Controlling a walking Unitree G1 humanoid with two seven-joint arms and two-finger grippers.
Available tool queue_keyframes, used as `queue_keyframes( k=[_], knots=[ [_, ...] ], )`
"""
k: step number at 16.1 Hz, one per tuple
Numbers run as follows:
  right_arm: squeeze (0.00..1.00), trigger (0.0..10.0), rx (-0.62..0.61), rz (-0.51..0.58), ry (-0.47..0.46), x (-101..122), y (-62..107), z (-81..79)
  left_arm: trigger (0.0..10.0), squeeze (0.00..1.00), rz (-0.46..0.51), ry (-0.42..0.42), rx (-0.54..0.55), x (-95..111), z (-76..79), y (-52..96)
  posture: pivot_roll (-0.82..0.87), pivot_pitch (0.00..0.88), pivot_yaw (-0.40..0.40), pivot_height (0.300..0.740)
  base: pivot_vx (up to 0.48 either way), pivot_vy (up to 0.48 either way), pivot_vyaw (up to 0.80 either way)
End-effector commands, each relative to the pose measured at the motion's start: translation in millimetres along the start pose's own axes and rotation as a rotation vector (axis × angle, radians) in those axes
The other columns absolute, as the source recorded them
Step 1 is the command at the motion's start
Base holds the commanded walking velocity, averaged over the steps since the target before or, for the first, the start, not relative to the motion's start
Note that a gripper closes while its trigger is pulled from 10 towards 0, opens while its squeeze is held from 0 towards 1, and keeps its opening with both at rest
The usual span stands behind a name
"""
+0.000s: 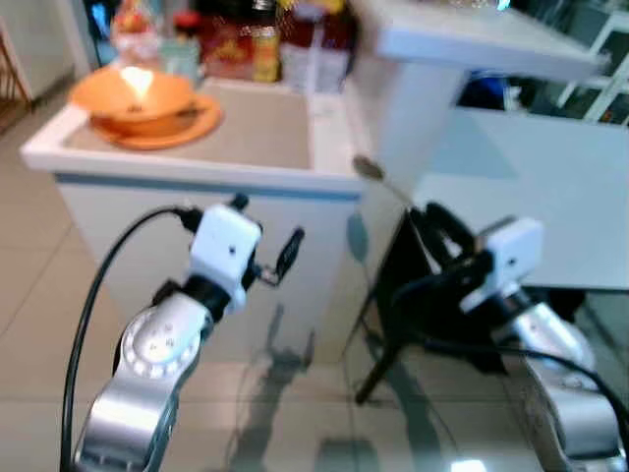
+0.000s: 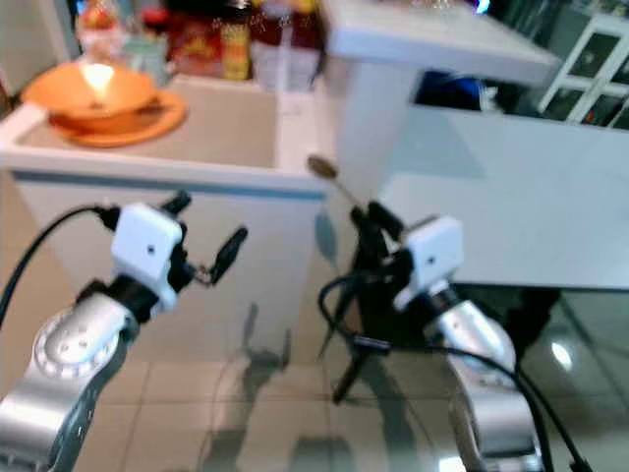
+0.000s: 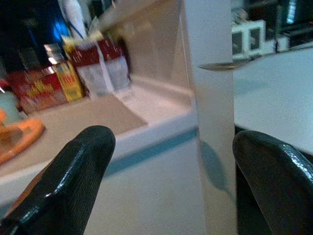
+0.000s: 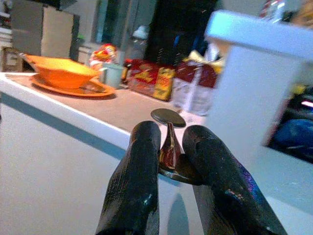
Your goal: Setting the table
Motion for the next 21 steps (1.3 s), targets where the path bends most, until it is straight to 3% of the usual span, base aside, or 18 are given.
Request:
queue_keyframes(
  k=[1,2,4,6,11,21],
  knots=[
    [0.00,10.0,-0.008,0.003,0.009,2,-2.2,1.7,10.0,0.00,-0.003,-0.035,0.060,-2,-9.4,-2.3,0.07,0.000,-0.103,0.740,0.000,-0.480,0.00],
    [0.00,10.0,-0.021,-0.013,0.016,-1,-2.1,3.5,10.0,0.00,-0.001,-0.042,0.083,-2,-12.4,-4.1,0.07,0.000,-0.103,0.740,0.000,-0.480,0.00],
    [0.00,10.0,-0.109,-0.155,0.045,-23,-1.5,15.0,10.0,0.00,-0.011,-0.070,0.169,-5,-26.0,-10.4,0.06,0.000,-0.095,0.740,0.000,-0.480,0.00],
    [0.00,10.0,-0.176,-0.179,0.045,-27,-4.2,23.3,10.0,0.00,-0.017,-0.073,0.190,-5,-30.4,-11.0,0.06,0.000,-0.091,0.740,0.000,-0.480,0.40],
    [0.00,10.0,-0.196,-0.235,0.067,-38,-14.5,25.3,10.0,0.00,-0.012,-0.085,0.226,-6,-35.6,-12.6,0.06,0.000,-0.091,0.740,0.000,-0.480,0.80],
    [0.00,10.0,-0.225,-0.224,-0.025,-38,-33.3,26.2,10.0,0.00,-0.016,-0.087,0.234,-7,-37.8,-13.2,0.05,0.000,-0.082,0.740,0.000,-0.480,0.80]
  ],
)
Point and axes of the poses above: a point about 5 cm out from each wrist's last joint towards the gripper, its own y axis pointing back from the gripper into the wrist, its own x axis along the axis of the wrist's last joint, z = x × y, the point moved 3 cm from there along -y, pointing out of the wrist towards the gripper, and after that the axes turned 15 degrees about y, right-handed, at the moved point
